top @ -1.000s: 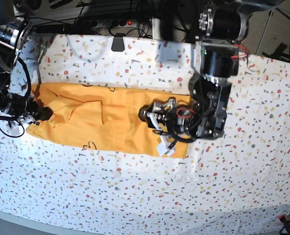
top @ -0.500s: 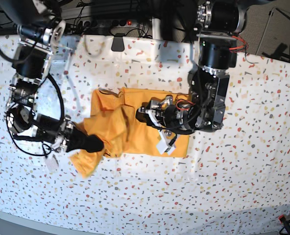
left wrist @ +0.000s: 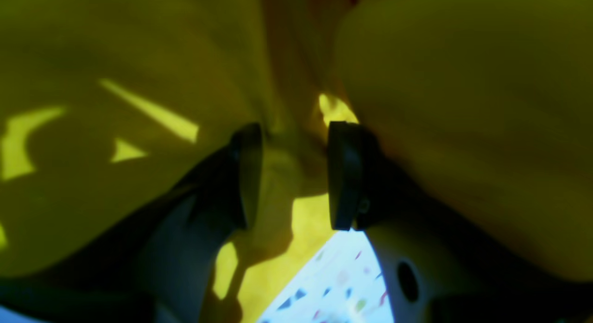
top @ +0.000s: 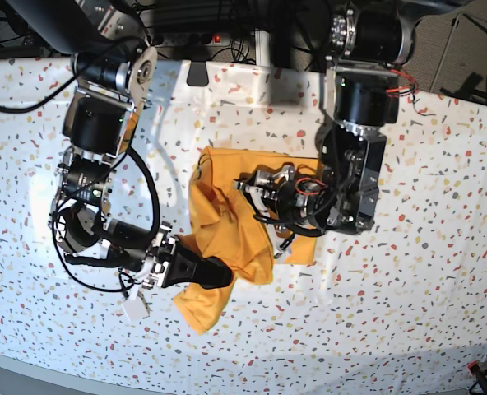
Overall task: Fold the T-shirt properly
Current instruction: 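Grasp the other strip end with the right gripper and fold it over, then lay the folded bundle flat and open both grippers, then grasp the bundle's edges with both grippers, then rotate and straighten the folded bundle with both grippers, then release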
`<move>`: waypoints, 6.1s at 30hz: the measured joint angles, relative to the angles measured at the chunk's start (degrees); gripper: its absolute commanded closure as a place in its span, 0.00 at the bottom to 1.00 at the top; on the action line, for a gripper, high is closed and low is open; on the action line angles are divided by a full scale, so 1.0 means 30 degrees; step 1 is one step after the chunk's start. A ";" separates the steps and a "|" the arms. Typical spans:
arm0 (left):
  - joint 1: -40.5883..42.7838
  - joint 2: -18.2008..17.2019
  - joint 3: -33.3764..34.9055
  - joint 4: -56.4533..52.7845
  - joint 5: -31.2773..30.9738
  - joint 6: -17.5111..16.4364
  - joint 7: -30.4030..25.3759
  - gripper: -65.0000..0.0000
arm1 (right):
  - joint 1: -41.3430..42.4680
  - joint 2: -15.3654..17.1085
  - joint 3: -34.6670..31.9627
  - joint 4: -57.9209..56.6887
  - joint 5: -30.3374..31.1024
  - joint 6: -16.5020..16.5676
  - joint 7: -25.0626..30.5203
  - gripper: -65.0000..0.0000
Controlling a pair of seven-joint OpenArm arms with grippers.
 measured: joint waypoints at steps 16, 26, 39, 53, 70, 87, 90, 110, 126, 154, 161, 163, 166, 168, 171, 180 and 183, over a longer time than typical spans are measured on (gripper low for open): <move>0.0175 -0.3497 0.0036 0.5982 0.0474 0.1588 0.2084 0.64 | -0.0044 0.0801 0.0015 0.0007 -0.0444 -0.0007 0.0007 1.00; 0.0291 -0.5778 0.0036 0.6907 0.0408 0.2164 0.1996 0.64 | -0.0044 -0.1297 0.0029 0.0007 -0.0444 -0.0007 -0.0029 0.69; 0.1698 -0.5931 0.0036 0.6907 0.0692 0.2157 0.1996 0.64 | 0.0066 -0.3963 -0.1785 0.0007 -0.0248 -0.0007 -0.0007 0.53; 0.1974 -0.5945 0.0036 1.1417 0.4539 0.5231 -0.0627 0.64 | 0.2302 -0.2441 -0.1792 0.0007 -1.8367 -0.0073 1.0134 0.53; 0.9253 -0.5559 0.0102 1.4921 0.0678 0.4138 -0.4889 0.64 | 0.2076 -0.0517 -0.4692 -0.5173 -2.2739 -0.0058 1.4054 0.53; 0.5858 -0.2798 0.0029 1.3034 -0.1158 0.2922 -0.6929 0.64 | 0.2186 -0.0517 -0.5595 -0.5231 -2.1434 -0.0073 1.5001 0.53; 0.5384 -0.2171 0.0270 1.2007 -0.1158 0.2943 -0.6601 0.64 | 0.2200 0.0102 -0.4772 -0.5136 -2.1209 -0.0066 1.5314 0.53; 0.3038 -0.0707 0.4663 0.7883 1.4265 0.9981 -0.1923 0.64 | 0.2178 0.1384 -0.0466 -0.5027 -2.0036 -0.0073 1.4593 0.53; 0.5668 -0.3206 0.4641 1.0768 1.4469 1.0477 0.0954 0.64 | 0.2229 0.1333 -0.0481 -0.5027 -1.8950 -0.0073 1.4892 0.53; 1.0200 -0.3381 0.4641 1.5635 0.3803 0.8204 -0.4619 0.64 | 0.2127 0.0080 -0.7643 -0.5020 -2.0764 -0.0073 1.4630 0.53; 1.0032 -0.3330 0.4634 1.5642 0.6696 0.8153 -0.7133 0.64 | 0.0714 0.0328 -0.7635 -0.5013 -1.9278 -0.0073 1.4105 0.53; 1.0120 -0.3337 0.4641 1.5548 0.6834 0.8196 -0.7023 0.64 | 0.0517 0.0393 -0.7628 -0.4954 -1.9183 -0.0073 1.4090 0.53; 1.0003 -0.3286 0.4656 1.4484 0.6776 0.8123 -0.7191 0.64 | 0.0204 0.0627 -0.7628 -0.4860 -1.8272 -0.0073 1.3850 0.53; 0.9952 -0.3293 0.4663 1.3325 0.6790 0.8131 -0.7257 0.64 | -0.0036 0.1035 -0.7606 -0.4634 -1.6568 -0.0073 1.2553 0.53; 0.9522 -0.3322 0.4656 1.1242 0.6878 0.8123 -0.7468 0.64 | -0.0692 0.1588 -0.7613 -0.3534 -1.4724 -0.0095 1.0724 0.53; 0.6994 -0.3810 0.4758 0.7621 0.7766 0.7927 -0.9479 0.64 | -0.5013 0.2696 -0.7621 0.2885 -1.1686 -0.0073 0.7359 0.53; 0.6382 -0.4590 0.4743 0.7555 0.8065 0.7927 -0.9107 0.64 | -0.6586 0.2703 -0.7628 0.4794 -1.0863 -0.0066 0.6652 0.53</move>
